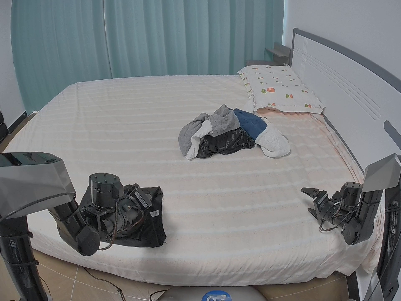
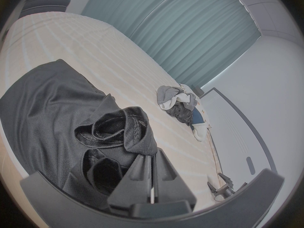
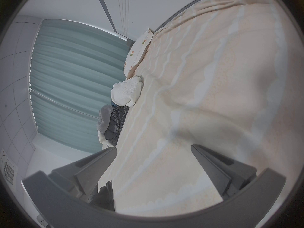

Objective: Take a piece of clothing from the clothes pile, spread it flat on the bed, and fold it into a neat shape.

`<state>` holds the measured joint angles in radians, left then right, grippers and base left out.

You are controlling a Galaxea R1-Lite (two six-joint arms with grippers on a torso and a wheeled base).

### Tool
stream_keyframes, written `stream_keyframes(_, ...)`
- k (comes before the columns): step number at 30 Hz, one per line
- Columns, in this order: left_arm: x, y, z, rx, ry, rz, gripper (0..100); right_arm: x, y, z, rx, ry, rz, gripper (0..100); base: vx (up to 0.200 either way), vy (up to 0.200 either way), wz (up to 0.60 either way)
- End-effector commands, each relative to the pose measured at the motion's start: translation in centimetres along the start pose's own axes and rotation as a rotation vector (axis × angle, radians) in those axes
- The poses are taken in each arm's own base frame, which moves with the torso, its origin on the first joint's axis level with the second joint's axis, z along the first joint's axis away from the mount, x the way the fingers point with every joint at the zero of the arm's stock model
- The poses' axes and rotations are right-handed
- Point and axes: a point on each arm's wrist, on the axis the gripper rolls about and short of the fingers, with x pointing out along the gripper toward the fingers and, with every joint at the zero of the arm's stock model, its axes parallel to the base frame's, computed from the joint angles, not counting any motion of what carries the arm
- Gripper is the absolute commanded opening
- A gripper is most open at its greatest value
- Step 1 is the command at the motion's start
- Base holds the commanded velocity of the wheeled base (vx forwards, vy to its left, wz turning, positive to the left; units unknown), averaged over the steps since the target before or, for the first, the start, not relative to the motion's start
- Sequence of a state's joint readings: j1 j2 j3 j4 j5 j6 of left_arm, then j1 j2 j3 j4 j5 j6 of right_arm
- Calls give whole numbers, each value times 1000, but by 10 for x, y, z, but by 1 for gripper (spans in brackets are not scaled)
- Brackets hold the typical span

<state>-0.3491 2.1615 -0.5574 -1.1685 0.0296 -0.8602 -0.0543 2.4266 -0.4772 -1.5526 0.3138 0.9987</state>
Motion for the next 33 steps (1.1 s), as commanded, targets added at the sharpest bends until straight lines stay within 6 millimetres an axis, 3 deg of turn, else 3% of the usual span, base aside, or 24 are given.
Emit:
stream_keyframes(1, 11, 6, -9, 0, 18, 27, 0, 0, 0, 0, -3, -3, 6, 100, 0, 0, 0)
stream_keyframes(3, 10, 6, -9, -6, 20, 28, 0, 0, 0, 0, -3, -3, 6, 100, 0, 0, 0)
stream_keyframes(4, 9, 3, -11, -14, 23, 19, 100, 0, 0, 0, -2, -2, 5, 100, 0, 0, 0)
stream_keyframes(10, 4, -4, -13, -20, 27, -1, 100, 0, -1, -1, -7, 0, 1, 100, 0, 0, 0)
stream_keyframes(13, -16, -14, -4, -39, 16, -43, 100, 0, -1, -1, -7, 0, 1, 100, 0, 0, 0)
stream_keyframes(17, -24, -18, 0, -46, 12, -65, 100, 0, -1, -1, -7, 0, 1, 100, 0, 0, 0)
stream_keyframes(33, -25, -2, 5, -116, 1, -16, 100, 0, -2, -1, -18, 2, -1, 100, -63, 0, 0)
